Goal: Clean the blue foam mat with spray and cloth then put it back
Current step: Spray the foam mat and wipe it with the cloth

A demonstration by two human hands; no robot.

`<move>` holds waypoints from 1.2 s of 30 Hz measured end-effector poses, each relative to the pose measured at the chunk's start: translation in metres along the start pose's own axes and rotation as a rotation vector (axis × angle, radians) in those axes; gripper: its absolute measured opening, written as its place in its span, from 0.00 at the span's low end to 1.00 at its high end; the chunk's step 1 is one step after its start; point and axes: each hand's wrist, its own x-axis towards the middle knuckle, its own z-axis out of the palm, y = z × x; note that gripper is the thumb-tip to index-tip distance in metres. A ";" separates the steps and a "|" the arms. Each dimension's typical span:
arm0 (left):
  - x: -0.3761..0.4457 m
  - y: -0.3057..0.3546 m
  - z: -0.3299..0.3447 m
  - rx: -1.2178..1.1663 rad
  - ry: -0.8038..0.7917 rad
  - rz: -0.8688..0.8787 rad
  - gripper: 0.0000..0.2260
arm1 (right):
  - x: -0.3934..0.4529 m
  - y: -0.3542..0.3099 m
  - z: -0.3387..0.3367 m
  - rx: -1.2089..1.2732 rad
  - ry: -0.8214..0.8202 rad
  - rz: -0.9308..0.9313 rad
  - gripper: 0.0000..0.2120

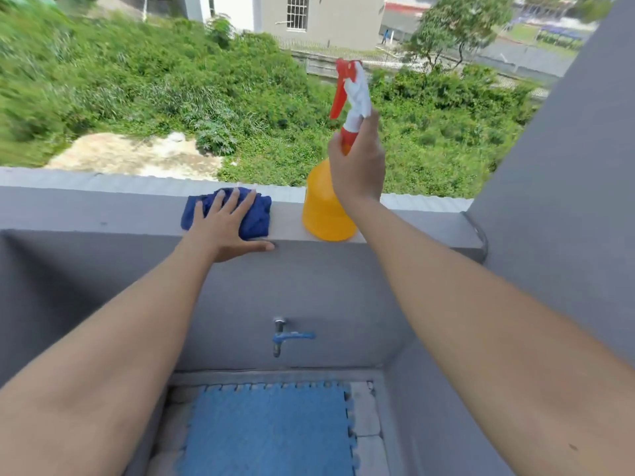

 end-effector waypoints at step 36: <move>-0.477 -0.168 0.626 -0.655 0.055 -0.266 0.30 | -0.676 0.281 0.125 0.040 -0.723 0.529 0.10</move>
